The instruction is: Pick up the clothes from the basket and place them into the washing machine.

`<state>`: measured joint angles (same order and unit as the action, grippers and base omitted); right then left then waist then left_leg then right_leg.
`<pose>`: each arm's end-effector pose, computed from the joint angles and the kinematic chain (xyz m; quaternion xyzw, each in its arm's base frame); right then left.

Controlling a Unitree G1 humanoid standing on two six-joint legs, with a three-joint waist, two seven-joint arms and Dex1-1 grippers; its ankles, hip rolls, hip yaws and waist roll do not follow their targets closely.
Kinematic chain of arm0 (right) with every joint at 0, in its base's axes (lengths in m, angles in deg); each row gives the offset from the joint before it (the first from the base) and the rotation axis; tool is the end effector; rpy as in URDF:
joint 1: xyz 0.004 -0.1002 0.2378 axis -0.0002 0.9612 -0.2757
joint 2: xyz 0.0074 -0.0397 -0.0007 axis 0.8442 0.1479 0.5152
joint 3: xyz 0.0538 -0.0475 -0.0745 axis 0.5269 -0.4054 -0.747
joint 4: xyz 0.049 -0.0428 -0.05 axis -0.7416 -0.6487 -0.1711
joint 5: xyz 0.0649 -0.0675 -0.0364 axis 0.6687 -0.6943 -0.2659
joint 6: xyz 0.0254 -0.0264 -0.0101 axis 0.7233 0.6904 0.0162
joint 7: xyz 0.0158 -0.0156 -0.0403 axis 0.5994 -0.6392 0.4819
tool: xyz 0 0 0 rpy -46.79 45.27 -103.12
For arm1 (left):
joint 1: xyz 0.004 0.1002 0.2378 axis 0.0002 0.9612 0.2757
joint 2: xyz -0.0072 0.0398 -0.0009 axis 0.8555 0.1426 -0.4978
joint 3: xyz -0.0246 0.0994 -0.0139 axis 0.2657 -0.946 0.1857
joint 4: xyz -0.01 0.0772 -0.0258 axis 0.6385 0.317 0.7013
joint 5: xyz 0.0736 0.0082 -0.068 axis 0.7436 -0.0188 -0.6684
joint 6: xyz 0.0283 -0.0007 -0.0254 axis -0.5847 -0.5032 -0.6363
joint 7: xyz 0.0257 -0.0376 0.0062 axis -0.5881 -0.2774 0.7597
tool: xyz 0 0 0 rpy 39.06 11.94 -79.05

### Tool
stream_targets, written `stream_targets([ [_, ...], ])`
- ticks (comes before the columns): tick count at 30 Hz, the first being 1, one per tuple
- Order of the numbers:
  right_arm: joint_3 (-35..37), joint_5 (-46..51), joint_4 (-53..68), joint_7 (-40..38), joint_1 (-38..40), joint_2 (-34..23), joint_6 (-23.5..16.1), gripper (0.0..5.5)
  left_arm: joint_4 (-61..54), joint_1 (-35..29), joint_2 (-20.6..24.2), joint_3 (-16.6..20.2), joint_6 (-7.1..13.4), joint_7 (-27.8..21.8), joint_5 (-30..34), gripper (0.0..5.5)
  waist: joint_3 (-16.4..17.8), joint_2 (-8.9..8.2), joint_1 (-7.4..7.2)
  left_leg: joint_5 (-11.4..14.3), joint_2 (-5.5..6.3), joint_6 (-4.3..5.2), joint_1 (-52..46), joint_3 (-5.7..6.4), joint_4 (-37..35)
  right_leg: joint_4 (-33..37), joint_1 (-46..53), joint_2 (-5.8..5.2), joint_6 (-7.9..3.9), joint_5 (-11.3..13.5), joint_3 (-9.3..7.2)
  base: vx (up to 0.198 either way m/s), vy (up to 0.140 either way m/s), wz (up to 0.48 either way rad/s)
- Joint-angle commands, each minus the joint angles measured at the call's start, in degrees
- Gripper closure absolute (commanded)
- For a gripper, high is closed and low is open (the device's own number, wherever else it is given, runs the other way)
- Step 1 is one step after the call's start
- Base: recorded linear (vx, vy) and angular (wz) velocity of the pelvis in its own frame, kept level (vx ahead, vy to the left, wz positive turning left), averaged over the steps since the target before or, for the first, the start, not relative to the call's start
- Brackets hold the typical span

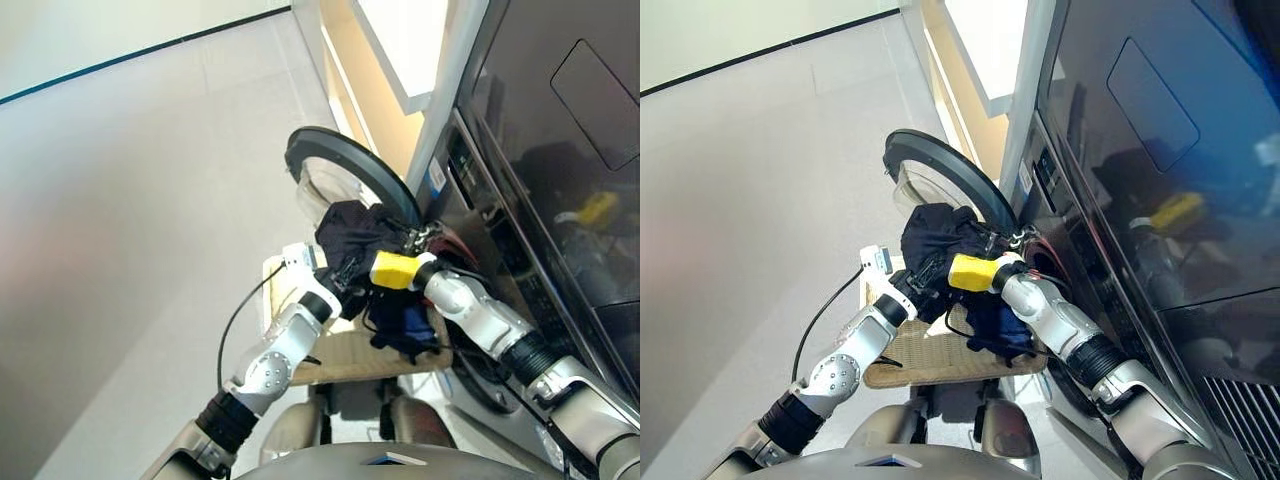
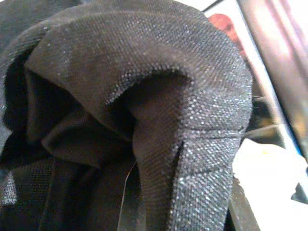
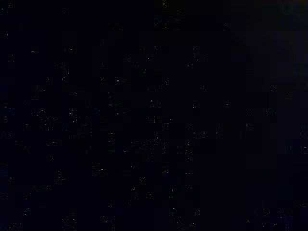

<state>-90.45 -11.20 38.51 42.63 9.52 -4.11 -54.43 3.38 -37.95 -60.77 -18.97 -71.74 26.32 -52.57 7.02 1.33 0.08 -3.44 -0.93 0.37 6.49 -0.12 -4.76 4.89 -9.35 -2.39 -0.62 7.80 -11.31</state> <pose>0.2516 -0.1509 0.0493 -0.4885 -0.0493 0.3258 0.8079 0.1944 0.0824 0.0476 -0.3933 0.1241 -0.3032 0.8591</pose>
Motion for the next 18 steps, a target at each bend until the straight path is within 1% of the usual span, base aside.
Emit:
stream_targets([
  [1,1.34,2.35,1.71,-0.73,-0.24,2.99,-1.69,5.50,-3.84,-0.96,-0.89,-2.56,0.34,-3.59,-1.49,5.50,-3.20,-2.79,1.22,1.46,0.06,3.22,-4.09,-1.35,-0.24,0.11,5.65,-1.45,-6.49,-3.84,0.54,0.000,0.000,0.000],
  [6,2.66,3.10,2.17,-0.53,2.40,3.35,-1.72,5.50,-3.67,-0.06,-1.02,-1.51,-0.07,-3.69,-0.81,5.50,-3.91,-3.21,1.26,1.95,-0.18,3.09,-5.51,-1.68,-0.24,0.11,6.95,-1.30,-6.49,-4.21,0.78,0.000,0.000,0.000],
  [7,3.19,3.63,2.31,-0.58,3.11,3.54,-1.68,5.50,-3.61,0.19,-1.04,-1.28,-0.17,-3.74,-0.68,4.66,-4.05,-3.26,1.16,2.05,-0.19,3.08,-5.73,-1.76,-0.24,0.11,7.24,-1.24,-6.50,-4.29,0.79,0.000,0.000,0.000],
  [8,3.68,4.03,2.49,-0.76,3.69,3.67,-1.65,5.50,-3.61,0.32,-0.94,-1.06,-0.20,-3.87,-0.58,1.68,-4.18,-3.30,1.16,2.12,-0.22,3.07,-5.94,-1.76,-0.24,0.11,7.45,-1.21,-6.50,-4.34,0.79,0.000,0.000,0.000],
  [9,4.22,4.42,2.36,-1.10,4.37,3.90,-1.60,5.50,-3.49,0.29,-0.86,-0.88,-0.22,-3.94,-0.23,0.00,-4.31,-3.31,1.07,2.18,-0.23,3.07,-6.16,-1.82,-0.24,0.11,7.63,-1.19,-6.54,-4.40,0.77,0.000,0.000,0.000],
  [12,5.46,5.49,1.90,-1.92,5.85,4.70,-1.28,5.50,-3.40,0.50,-0.63,0.10,-0.18,-4.00,0.22,0.00,-4.41,-3.30,0.95,2.37,-0.31,3.03,-6.67,-1.91,-0.24,0.11,8.12,-1.22,-6.56,-4.49,0.87,0.000,0.000,0.000],
  [14,7.45,7.07,1.18,-3.52,8.25,6.13,-1.16,5.50,-3.00,1.34,-0.63,2.18,0.28,-3.90,0.98,0.00,-4.77,-3.19,0.72,2.52,-0.32,2.97,-7.10,-2.04,-0.24,0.11,8.47,-1.17,-6.56,-4.67,1.02,0.000,0.000,0.000],
  [16,8.87,7.08,1.44,-4.52,10.00,6.62,-0.94,5.50,-2.90,2.09,-0.07,4.63,1.25,-3.51,2.75,0.00,-4.91,-3.10,0.64,2.60,-0.33,2.94,-7.29,-2.15,-0.24,0.11,8.64,-1.20,-6.59,-4.73,1.06,0.000,0.000,0.000],
  [18,10.35,6.93,0.89,-6.62,11.94,7.40,-0.84,5.50,-2.45,3.88,-0.37,7.91,3.16,-1.87,4.40,0.00,-4.90,-3.08,0.71,2.67,-0.23,2.83,-7.57,-2.13,-0.24,0.11,8.84,-1.18,-6.55,-4.68,1.14,0.000,0.000,0.000],
])
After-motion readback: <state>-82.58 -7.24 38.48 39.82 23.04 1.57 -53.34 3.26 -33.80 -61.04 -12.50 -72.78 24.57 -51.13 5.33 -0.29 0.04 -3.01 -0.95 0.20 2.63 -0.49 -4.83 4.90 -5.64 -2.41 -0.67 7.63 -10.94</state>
